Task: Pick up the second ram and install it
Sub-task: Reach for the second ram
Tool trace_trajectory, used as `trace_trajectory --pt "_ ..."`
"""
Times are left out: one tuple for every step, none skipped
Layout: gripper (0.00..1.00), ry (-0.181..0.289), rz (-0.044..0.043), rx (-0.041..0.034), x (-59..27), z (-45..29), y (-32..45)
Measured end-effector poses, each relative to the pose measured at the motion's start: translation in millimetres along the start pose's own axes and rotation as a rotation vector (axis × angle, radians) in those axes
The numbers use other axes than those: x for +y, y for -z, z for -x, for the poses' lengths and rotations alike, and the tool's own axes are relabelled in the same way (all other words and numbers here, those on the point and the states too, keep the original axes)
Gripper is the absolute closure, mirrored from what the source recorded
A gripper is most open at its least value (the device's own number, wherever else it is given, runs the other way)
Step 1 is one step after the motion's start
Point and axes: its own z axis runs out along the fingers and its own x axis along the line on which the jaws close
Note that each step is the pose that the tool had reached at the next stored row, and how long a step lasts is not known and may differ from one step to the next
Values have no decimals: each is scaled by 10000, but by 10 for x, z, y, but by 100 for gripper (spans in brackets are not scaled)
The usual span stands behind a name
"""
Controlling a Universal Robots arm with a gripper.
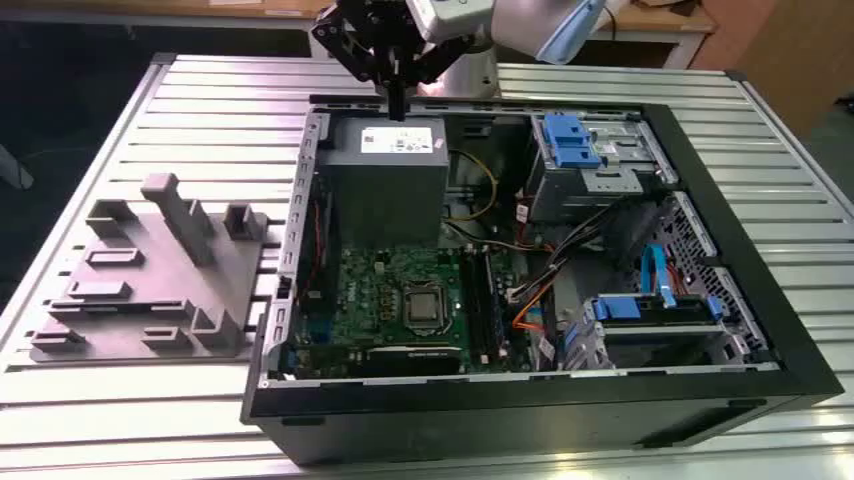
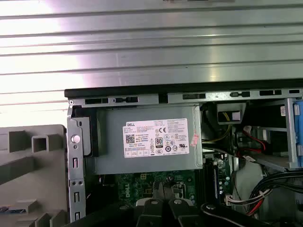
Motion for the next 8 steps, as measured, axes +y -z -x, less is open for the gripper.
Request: trace_trajectory --pt "93 0 0 0 0 0 0" --pt "93 0 0 0 0 0 0" --pt "93 0 0 0 0 0 0" --pt "93 0 0 0 0 0 0" --pt "93 -1 0 0 0 0 0" --pt "93 0 0 -1 0 0 0" --pt "93 0 0 0 0 0 0" --pt "93 0 0 0 0 0 0"
